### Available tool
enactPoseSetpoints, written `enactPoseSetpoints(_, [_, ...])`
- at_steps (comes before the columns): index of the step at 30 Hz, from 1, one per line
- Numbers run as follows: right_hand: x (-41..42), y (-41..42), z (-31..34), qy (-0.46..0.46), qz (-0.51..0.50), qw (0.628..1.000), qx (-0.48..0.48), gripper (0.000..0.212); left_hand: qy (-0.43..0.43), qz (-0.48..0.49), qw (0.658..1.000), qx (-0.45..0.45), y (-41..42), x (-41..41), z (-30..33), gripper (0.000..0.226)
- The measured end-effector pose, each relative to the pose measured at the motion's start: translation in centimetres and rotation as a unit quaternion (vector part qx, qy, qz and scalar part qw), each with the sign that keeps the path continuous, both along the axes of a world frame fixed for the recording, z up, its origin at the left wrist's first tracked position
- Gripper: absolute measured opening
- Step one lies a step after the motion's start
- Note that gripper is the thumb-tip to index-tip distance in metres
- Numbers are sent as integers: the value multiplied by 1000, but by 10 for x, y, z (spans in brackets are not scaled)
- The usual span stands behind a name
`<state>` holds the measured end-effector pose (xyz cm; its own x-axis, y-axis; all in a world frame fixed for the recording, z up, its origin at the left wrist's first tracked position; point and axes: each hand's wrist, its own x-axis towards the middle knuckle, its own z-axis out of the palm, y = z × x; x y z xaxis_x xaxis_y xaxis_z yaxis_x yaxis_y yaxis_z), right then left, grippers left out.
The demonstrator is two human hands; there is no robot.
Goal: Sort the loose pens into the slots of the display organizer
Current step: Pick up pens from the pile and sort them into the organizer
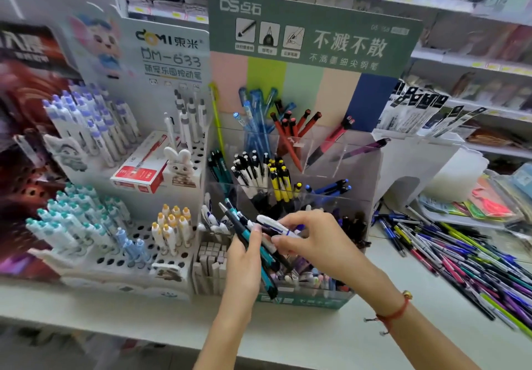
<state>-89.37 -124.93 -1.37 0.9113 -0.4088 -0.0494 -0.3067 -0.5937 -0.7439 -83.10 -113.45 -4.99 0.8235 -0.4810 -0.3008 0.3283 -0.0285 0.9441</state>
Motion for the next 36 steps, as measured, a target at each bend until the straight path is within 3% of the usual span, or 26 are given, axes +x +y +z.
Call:
enactPoseSetpoints(8, [14, 6, 2, 55, 92, 990, -93, 16, 28, 30, 999, 16, 14, 3, -12, 20])
enactPoseSetpoints(11, [16, 6, 2, 37, 98, 992, -75, 16, 6, 39, 999, 16, 18, 6, -8, 18])
enactPoseSetpoints(16, [28, 9, 10, -89, 57, 992, -73, 20, -28, 121, 992, -3, 33, 21, -3, 38])
enactPoseSetpoints(21, [58, 5, 9, -235, -55, 969, -54, 32, 35, 248, 968, -32, 61, 45, -2, 27])
enactPoseSetpoints(24, [80, 14, -5, -278, -75, 956, -51, 23, 56, 284, 957, -28, 69, 58, -9, 27])
enactPoseSetpoints(30, [111, 33, -41, -223, 22, 949, -221, 44, 68, 323, 943, -43, 76, 72, -14, 27])
enactPoseSetpoints(33, [113, 33, -51, -197, 58, 940, -273, 32, 66, 337, 938, -49, 83, 73, -15, 28])
enactPoseSetpoints(36, [115, 29, -59, -97, 104, 943, -299, 23, 65, 341, 936, -55, 83, 73, -16, 30])
